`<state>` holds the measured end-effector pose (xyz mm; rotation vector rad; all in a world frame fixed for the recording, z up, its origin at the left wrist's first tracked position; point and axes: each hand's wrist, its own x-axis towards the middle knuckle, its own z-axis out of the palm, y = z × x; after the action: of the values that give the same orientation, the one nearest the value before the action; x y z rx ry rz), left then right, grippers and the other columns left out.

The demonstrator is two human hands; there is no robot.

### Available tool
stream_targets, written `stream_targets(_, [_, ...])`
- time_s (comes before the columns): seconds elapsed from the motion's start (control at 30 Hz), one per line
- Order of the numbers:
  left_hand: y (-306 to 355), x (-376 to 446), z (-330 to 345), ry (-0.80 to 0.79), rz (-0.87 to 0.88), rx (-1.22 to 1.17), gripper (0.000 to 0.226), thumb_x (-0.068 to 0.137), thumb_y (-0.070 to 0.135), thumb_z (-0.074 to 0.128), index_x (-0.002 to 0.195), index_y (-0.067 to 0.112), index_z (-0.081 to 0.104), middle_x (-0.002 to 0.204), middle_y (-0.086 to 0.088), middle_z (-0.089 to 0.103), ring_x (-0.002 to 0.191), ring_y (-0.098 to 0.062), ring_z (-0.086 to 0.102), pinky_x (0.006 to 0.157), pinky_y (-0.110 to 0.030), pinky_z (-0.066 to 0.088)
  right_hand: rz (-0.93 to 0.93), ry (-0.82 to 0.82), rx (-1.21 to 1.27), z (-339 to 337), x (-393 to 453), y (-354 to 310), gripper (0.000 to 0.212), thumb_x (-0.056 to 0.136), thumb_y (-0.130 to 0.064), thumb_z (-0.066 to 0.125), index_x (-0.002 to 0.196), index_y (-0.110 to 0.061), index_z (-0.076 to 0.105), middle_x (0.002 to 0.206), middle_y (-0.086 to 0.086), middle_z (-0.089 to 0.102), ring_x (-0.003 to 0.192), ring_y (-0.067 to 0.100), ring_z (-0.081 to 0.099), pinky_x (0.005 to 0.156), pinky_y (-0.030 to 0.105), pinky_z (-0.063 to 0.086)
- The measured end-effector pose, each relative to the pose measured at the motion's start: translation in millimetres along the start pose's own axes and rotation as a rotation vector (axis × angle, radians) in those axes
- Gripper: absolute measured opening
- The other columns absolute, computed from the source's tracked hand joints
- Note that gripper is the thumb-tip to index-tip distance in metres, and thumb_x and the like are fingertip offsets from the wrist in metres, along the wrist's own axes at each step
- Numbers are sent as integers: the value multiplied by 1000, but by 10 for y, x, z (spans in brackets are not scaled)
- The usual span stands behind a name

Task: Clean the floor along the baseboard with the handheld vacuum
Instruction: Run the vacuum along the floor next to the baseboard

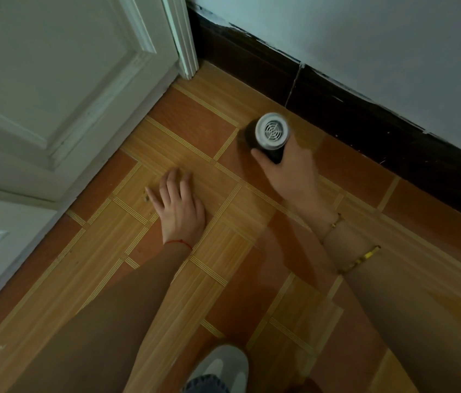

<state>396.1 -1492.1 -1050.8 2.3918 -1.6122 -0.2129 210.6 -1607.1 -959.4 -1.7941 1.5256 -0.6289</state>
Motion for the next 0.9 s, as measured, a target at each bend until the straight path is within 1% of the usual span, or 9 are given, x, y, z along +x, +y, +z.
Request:
stream_targets(0.1, [16,7,11,-14,-8,3,50,98,28,31,145,14,40,153,-14,36,145,-34,30,119,-67,7,27,54,-37,-13,267,-22,69,87,-43,68,144,-18,39,130,2,63,114,19,61,82,20,43])
stream_targets(0.27, [15,12,5,-9,-8,10,50,96,28,34,144,14,41,153,-13,37,147,-33,28,119,-67,8,3,57,18,194,654,-161,67,85,-41,69,141,-14,42,130,4,62,117,20,60,88,23,47])
stream_targets(0.4, [8,24,7,-3,5,15,50,96,26,41,144,15,41,153,-12,36,147,-33,27,119,-66,8,-111,-27,39,483,759,-354,66,84,-43,70,138,-14,45,127,3,64,114,19,62,94,32,51])
stream_targets(0.5, [-3,15,1,-10,-1,23,52,96,27,42,146,14,40,154,-13,36,148,-33,25,119,-67,8,-240,-112,6,705,743,-460,65,82,-48,68,134,-14,49,123,1,65,110,17,63,91,38,53])
stream_targets(0.57, [-5,18,1,-14,0,23,52,96,28,41,146,14,40,155,-13,35,148,-34,25,119,-67,8,-278,-128,-8,794,762,-479,64,82,-49,67,132,-13,50,119,0,66,106,17,64,88,39,54])
stream_targets(0.7, [2,24,1,-14,0,24,51,96,28,41,145,13,42,154,-13,36,148,-34,25,119,-67,8,-220,-46,-9,785,918,-482,66,84,-46,68,136,-13,46,121,2,67,107,18,65,88,35,54])
stream_targets(0.8, [7,26,-4,-11,-2,29,51,96,28,42,144,13,43,154,-13,37,147,-34,27,119,-67,8,-126,40,-32,721,1077,-482,63,87,-43,67,138,-14,43,123,2,66,108,19,65,82,24,49])
stream_targets(0.83, [11,31,-5,-12,-1,35,51,96,28,42,144,13,44,153,-13,38,147,-34,28,119,-67,9,-93,72,-47,713,1122,-486,62,88,-43,66,138,-15,43,123,1,66,108,19,65,79,23,47])
stream_targets(0.9, [14,40,-4,-11,0,39,51,95,28,42,144,13,44,152,-13,39,147,-34,28,119,-67,10,-56,118,-47,719,1188,-506,61,88,-43,66,138,-16,43,124,1,66,109,19,65,79,25,47])
